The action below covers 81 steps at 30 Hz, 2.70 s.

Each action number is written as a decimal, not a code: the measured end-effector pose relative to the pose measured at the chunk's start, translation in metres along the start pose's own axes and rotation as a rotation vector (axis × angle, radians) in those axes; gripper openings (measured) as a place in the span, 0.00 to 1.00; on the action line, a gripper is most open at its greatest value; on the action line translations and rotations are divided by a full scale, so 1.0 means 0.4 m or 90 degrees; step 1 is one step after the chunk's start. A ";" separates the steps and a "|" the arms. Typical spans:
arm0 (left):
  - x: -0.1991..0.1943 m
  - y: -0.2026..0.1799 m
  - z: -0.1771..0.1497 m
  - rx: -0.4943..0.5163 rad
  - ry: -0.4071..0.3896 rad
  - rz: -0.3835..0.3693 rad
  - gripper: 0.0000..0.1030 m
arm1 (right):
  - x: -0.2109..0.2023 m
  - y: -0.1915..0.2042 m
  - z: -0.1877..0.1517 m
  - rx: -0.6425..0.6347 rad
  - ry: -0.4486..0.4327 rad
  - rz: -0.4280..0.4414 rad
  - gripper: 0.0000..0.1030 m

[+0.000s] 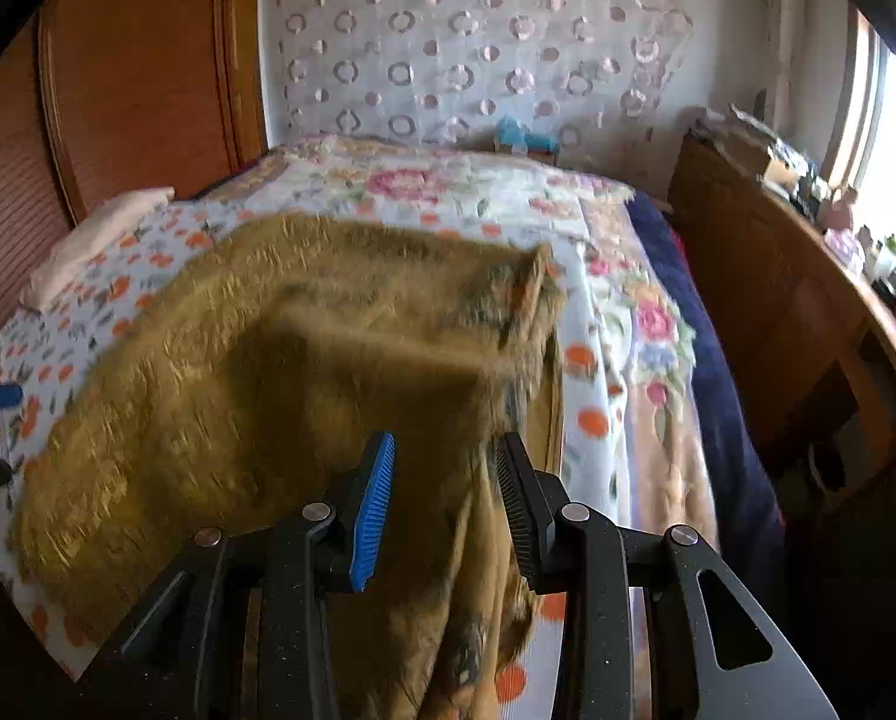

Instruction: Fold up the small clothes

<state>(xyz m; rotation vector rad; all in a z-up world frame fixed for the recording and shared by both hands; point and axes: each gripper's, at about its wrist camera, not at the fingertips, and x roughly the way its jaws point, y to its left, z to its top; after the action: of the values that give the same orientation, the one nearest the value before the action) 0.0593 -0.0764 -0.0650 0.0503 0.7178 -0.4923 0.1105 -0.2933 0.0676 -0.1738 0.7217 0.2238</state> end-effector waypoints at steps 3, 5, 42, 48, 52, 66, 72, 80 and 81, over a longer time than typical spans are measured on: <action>0.003 -0.004 -0.004 0.002 0.006 0.001 0.71 | 0.019 -0.029 -0.030 0.016 0.020 -0.004 0.36; 0.008 -0.001 -0.005 0.001 0.014 0.002 0.71 | 0.016 -0.033 -0.038 0.023 0.023 -0.001 0.36; -0.001 -0.036 -0.025 -0.005 0.043 -0.106 0.04 | -0.166 0.239 -0.165 -0.054 -0.045 0.091 0.64; -0.070 -0.058 0.089 0.016 -0.046 -0.098 0.04 | -0.196 0.255 -0.160 -0.057 -0.054 0.101 0.64; -0.077 -0.061 0.154 0.021 -0.079 -0.092 0.04 | -0.230 0.275 -0.162 -0.071 -0.068 0.107 0.64; -0.078 -0.014 0.169 -0.041 -0.111 -0.077 0.03 | -0.152 0.177 -0.176 -0.056 -0.027 0.024 0.54; -0.081 -0.013 0.172 -0.030 -0.118 -0.047 0.03 | -0.172 0.177 -0.134 -0.064 -0.081 0.022 0.09; -0.036 0.046 0.208 -0.030 -0.108 -0.001 0.03 | -0.176 0.186 0.004 -0.075 -0.150 0.018 0.07; -0.028 0.052 0.214 -0.029 -0.106 0.003 0.03 | -0.166 0.189 0.020 -0.078 -0.152 0.016 0.07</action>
<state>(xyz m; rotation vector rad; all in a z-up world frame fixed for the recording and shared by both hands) 0.1145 -0.0713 0.0046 -0.0312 0.5658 -0.4700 0.0475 -0.2283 0.1118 -0.2506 0.4730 0.3073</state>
